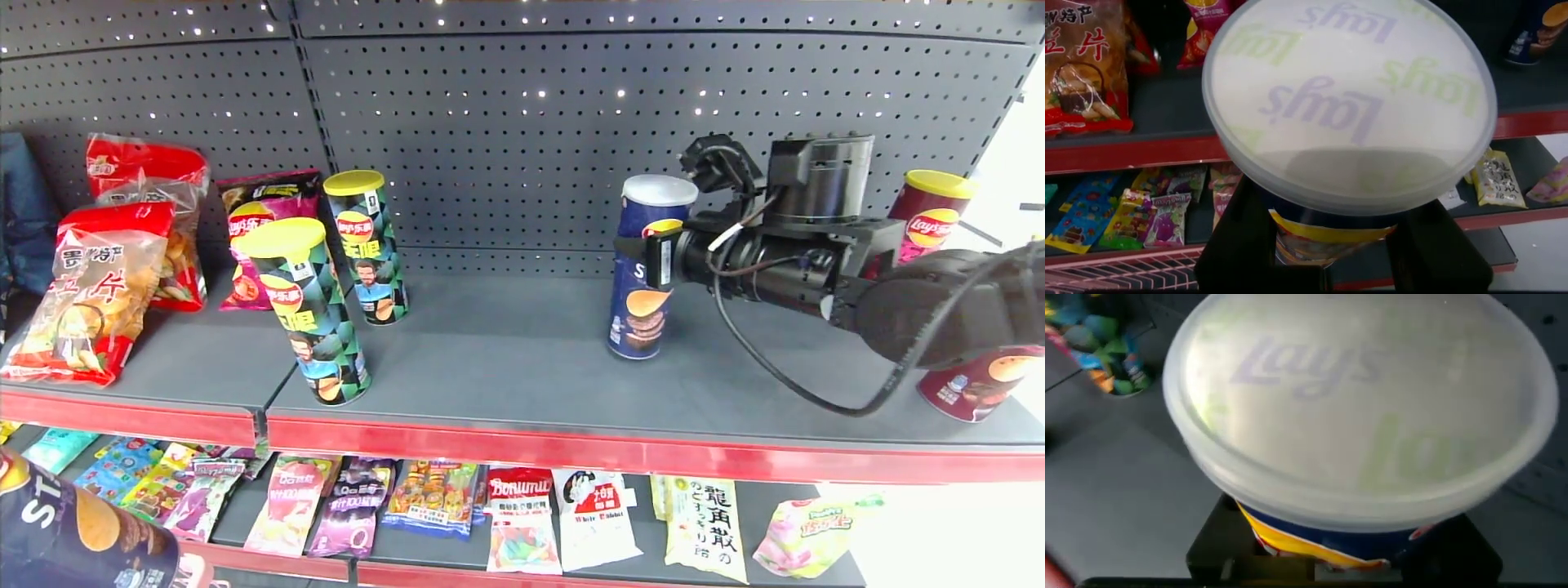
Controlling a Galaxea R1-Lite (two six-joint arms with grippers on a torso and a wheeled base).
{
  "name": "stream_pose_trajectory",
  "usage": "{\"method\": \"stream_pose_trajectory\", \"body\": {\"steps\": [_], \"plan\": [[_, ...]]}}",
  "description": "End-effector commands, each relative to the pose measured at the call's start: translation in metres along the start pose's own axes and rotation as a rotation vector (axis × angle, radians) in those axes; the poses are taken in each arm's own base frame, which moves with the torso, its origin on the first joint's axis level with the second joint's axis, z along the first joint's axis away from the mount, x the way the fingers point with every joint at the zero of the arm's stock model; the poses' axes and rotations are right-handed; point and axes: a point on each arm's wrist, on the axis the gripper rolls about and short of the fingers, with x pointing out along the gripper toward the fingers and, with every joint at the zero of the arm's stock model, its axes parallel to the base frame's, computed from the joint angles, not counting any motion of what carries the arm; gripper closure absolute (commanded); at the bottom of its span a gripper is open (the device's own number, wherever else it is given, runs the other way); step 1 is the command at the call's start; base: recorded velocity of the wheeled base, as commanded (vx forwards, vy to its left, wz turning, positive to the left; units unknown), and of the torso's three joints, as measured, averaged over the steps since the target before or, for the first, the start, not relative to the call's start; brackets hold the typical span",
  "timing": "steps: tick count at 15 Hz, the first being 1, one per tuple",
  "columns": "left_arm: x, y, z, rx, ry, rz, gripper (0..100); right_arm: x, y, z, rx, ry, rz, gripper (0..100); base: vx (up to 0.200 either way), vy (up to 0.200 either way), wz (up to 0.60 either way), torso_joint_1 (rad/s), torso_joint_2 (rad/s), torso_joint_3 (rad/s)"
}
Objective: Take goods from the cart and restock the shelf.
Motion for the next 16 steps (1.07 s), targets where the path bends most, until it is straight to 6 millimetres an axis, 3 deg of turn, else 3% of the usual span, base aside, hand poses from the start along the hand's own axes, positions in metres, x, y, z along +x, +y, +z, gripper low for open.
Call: {"method": "stream_pose_trajectory", "body": {"steps": [1,5,8,12,16], "plan": [[0.0,0.0,0.002,0.001,-0.004,-0.002,100,-0.055,0.007,0.015,-0.005,-0.059,0.005,100,0.0,0.0,0.0,0.0,0.0,0.0],[0.005,0.001,0.005,-0.001,0.012,-0.005,100,-0.111,0.012,0.014,-0.01,-0.096,-0.013,100,0.0,0.0,0.0,0.0,0.0,0.0],[0.006,0.001,0.007,0.002,0.015,-0.01,100,-0.141,0.016,0.007,-0.017,-0.111,-0.031,100,0.0,0.0,0.0,0.0,0.0,0.0],[0.005,0.0,0.007,0.002,0.011,-0.015,100,-0.132,0.017,0.001,-0.019,-0.073,-0.106,100,0.0,0.0,0.0,0.0,0.0,0.0],[0.003,0.0,0.006,0.003,0.005,-0.011,100,-0.114,0.035,-0.01,-0.031,-0.013,-0.154,100,0.0,0.0,0.0,0.0,0.0,0.0]]}}
